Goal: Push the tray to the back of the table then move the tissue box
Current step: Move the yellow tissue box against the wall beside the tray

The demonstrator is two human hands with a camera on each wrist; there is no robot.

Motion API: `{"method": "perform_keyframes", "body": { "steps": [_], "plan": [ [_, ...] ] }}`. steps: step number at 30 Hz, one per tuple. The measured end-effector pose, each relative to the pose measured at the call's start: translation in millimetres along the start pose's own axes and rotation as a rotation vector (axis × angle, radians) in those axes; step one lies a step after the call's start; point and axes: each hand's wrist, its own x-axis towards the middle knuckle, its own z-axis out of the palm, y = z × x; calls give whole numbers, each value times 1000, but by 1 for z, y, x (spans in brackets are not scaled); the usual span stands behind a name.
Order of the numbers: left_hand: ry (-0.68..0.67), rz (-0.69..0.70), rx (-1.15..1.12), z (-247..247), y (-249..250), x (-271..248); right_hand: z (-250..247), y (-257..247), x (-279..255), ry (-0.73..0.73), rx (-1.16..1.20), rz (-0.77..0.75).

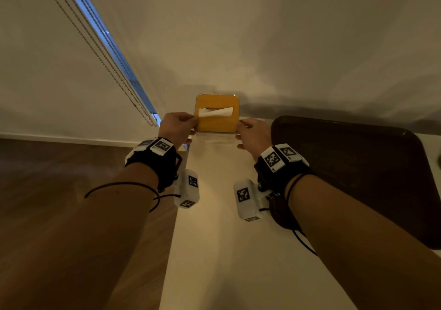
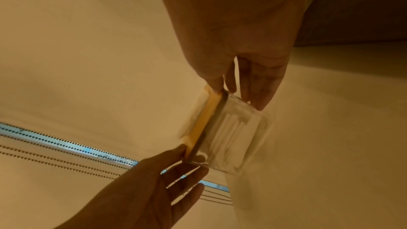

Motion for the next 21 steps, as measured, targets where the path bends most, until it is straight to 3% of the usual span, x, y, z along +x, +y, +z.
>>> {"method": "perform_keyframes", "body": {
  "steps": [21],
  "plan": [
    [3,-26,-15,0,1,-4,3,0,2,15,31,48]
  ]
}}
